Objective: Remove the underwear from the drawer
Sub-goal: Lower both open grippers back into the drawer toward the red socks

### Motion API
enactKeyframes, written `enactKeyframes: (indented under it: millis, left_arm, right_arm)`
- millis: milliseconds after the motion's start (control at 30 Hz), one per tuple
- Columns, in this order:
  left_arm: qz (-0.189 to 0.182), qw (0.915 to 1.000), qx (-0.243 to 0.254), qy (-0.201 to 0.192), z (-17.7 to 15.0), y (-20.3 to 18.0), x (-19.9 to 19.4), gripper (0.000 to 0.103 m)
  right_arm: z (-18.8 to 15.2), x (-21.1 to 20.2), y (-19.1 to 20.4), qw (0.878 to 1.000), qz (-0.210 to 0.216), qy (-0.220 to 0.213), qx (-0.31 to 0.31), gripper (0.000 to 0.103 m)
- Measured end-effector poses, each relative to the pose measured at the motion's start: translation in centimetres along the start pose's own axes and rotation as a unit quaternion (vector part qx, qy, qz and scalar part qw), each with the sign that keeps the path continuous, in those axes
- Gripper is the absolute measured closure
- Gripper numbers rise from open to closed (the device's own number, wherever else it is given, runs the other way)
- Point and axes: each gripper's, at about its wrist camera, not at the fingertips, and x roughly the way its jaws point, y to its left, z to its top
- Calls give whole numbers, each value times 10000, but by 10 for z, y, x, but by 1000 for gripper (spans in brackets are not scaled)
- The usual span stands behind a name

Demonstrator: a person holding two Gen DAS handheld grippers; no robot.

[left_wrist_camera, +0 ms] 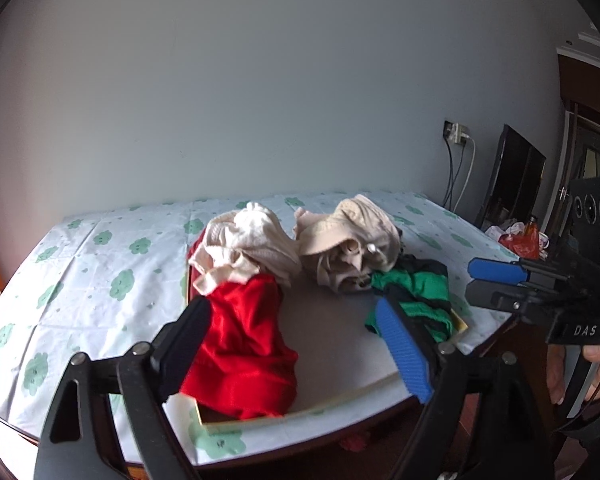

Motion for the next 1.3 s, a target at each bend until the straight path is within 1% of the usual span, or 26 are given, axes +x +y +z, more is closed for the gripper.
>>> enactKeyframes:
  millis: [100, 200, 300, 367, 400, 467, 567, 667, 767, 867, 1133, 1300]
  left_arm:
    - [-9, 10000, 24, 57, -13, -5, -5, 17]
    - [-65, 9998, 17, 204, -27, -10, -8, 17]
    - [-121, 9991, 63, 405, -49, -17, -11, 17]
    - [-127, 9981, 116, 587, -65, -21, -9, 17]
    - [-115, 9971, 157, 738, -76, -23, -7, 17]
    - [-48, 9956, 197, 916, -92, -25, -2, 17]
    - [-11, 9923, 77, 1235, -113, -24, 7, 17]
    - [-3, 9904, 6, 1381, -125, -25, 10, 17]
    - [7, 9889, -9, 1488, -133, -26, 12, 17]
    - [-17, 9857, -65, 1683, -141, -29, 19, 18]
    - [-55, 9777, -213, 2089, -160, -29, 33, 17]
    - [-76, 9717, -364, 2334, -169, -25, 43, 17]
  right_arm:
    - [-14, -10, 1, 10000, 65, -26, 62, 45]
    - [-28, -16, -1, 9997, 117, 18, 201, 45]
    - [-42, -21, -4, 9993, 163, 110, 316, 45]
    - [-57, -24, -8, 9988, 194, 247, 363, 45]
    - [-63, -23, -9, 9985, 191, 335, 377, 45]
    - [-79, -22, -11, 9976, 189, 540, 402, 45]
    - [-105, -17, -18, 9951, 133, 847, 496, 45]
    - [-124, -14, -26, 9923, 118, 1007, 709, 45]
    - [-138, -11, -31, 9898, 87, 1139, 849, 45]
    - [-150, -7, -32, 9871, 111, 1289, 941, 45]
    - [-172, 6, -25, 9823, 134, 1632, 911, 45]
    - [-182, 20, -18, 9776, 144, 1955, 760, 45]
